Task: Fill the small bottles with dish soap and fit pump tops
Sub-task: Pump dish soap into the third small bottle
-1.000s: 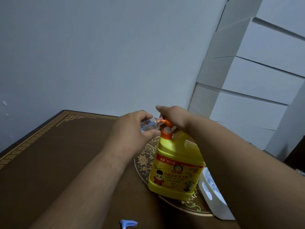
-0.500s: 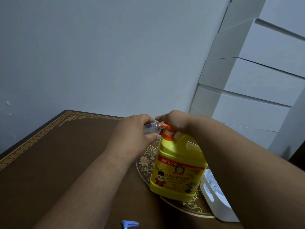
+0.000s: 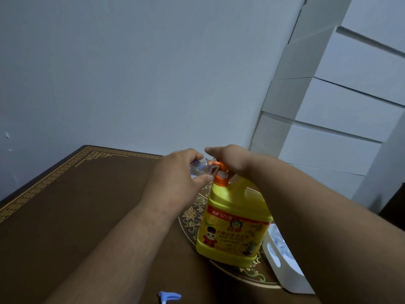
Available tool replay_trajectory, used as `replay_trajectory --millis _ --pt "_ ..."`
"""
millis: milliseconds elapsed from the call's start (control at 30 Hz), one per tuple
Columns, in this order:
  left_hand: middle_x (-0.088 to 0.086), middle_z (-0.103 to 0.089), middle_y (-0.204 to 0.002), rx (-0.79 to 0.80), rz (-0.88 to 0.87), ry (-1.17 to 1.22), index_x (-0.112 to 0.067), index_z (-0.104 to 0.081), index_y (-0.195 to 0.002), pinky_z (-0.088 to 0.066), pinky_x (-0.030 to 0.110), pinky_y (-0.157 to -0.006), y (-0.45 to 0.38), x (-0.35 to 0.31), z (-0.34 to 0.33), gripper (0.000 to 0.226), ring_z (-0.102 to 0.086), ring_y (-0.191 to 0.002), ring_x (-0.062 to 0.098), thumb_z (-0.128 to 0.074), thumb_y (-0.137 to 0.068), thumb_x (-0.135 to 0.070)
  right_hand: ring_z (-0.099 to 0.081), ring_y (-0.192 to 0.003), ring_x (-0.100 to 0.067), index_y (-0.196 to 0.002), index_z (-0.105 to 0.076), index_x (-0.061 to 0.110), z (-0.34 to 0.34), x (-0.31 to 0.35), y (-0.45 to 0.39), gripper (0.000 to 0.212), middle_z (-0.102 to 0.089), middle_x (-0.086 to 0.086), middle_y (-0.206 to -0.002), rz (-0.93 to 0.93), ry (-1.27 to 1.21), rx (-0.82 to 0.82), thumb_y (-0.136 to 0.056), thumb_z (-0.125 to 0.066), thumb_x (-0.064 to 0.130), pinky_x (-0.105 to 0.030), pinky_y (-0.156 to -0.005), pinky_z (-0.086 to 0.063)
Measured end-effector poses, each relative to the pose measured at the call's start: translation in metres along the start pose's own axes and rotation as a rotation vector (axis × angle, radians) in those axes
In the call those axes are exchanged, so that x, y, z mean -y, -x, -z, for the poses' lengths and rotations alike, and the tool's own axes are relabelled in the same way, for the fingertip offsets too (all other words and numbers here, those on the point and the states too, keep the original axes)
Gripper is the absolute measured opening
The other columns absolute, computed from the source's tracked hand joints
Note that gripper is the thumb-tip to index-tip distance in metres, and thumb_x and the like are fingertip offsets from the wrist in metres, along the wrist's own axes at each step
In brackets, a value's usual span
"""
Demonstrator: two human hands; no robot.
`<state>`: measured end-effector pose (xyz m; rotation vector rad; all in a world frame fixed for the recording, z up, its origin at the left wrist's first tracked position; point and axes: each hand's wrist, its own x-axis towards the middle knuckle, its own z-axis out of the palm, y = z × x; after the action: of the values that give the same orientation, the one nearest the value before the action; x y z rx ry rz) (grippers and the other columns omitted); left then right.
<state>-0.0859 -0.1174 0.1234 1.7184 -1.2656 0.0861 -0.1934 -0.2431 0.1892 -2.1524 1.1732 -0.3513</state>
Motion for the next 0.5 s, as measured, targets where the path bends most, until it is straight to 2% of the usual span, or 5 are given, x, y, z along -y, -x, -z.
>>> replay_trajectory --millis 100,167,267,367,500 --pt "-0.016 -0.073 -0.111 0.04 0.017 -0.013 -0.036 -0.072 -0.116 -0.055 0.03 -0.085 -0.0001 0.0014 0.0014 0.042 -0.066 -0.101 0.008 -0.087 -0.079 -0.049 -0.057 -0.121 -0.033 -0.155 -0.043 0.023 -0.0012 0.0006 -0.0059 0.046 -0.051 -0.012 -0.15 0.047 0.249 0.044 -0.11 -0.04 0.024 -0.029 -0.069 -0.048" --pt "-0.016 -0.073 -0.112 0.046 0.018 -0.014 -0.036 -0.072 -0.117 -0.054 0.029 -0.085 -0.0005 0.0024 0.0017 0.043 -0.066 -0.099 0.007 -0.087 -0.079 -0.049 -0.057 -0.117 -0.03 -0.157 -0.04 0.024 -0.0005 0.0001 -0.007 0.047 -0.048 -0.011 -0.154 0.075 0.288 0.056 -0.11 -0.038 0.021 -0.022 -0.06 -0.042" --pt "-0.016 -0.073 -0.116 0.04 0.005 -0.009 -0.036 -0.071 -0.12 -0.051 0.024 -0.084 -0.001 0.0033 0.0013 0.044 -0.065 -0.102 0.005 -0.086 -0.08 -0.05 -0.058 -0.077 -0.016 -0.141 -0.059 0.022 0.0011 -0.001 -0.0039 0.04 -0.068 -0.003 -0.112 0.068 0.176 0.016 -0.109 -0.041 0.038 -0.025 -0.058 -0.043" --pt "-0.015 -0.072 -0.121 -0.015 -0.022 0.019 -0.034 -0.07 -0.127 -0.047 0.022 -0.087 -0.0008 0.0017 0.0007 0.051 -0.064 -0.108 0.004 -0.084 -0.081 -0.05 -0.062 -0.07 -0.023 -0.091 -0.072 0.015 0.0045 -0.0044 -0.0057 0.069 -0.069 0.0 -0.066 0.066 0.006 -0.049 -0.097 -0.036 0.074 -0.035 -0.074 -0.052" --pt "-0.013 -0.072 -0.121 -0.055 -0.04 0.018 -0.032 -0.069 -0.131 -0.044 0.02 -0.085 -0.0001 -0.0014 -0.0016 0.054 -0.061 -0.104 0.002 -0.083 -0.083 -0.05 -0.07 -0.086 -0.03 -0.093 -0.074 0.012 0.0079 -0.0077 -0.0061 0.096 -0.076 -0.011 -0.086 0.098 -0.034 -0.1 -0.085 -0.021 0.091 -0.046 -0.086 -0.056"
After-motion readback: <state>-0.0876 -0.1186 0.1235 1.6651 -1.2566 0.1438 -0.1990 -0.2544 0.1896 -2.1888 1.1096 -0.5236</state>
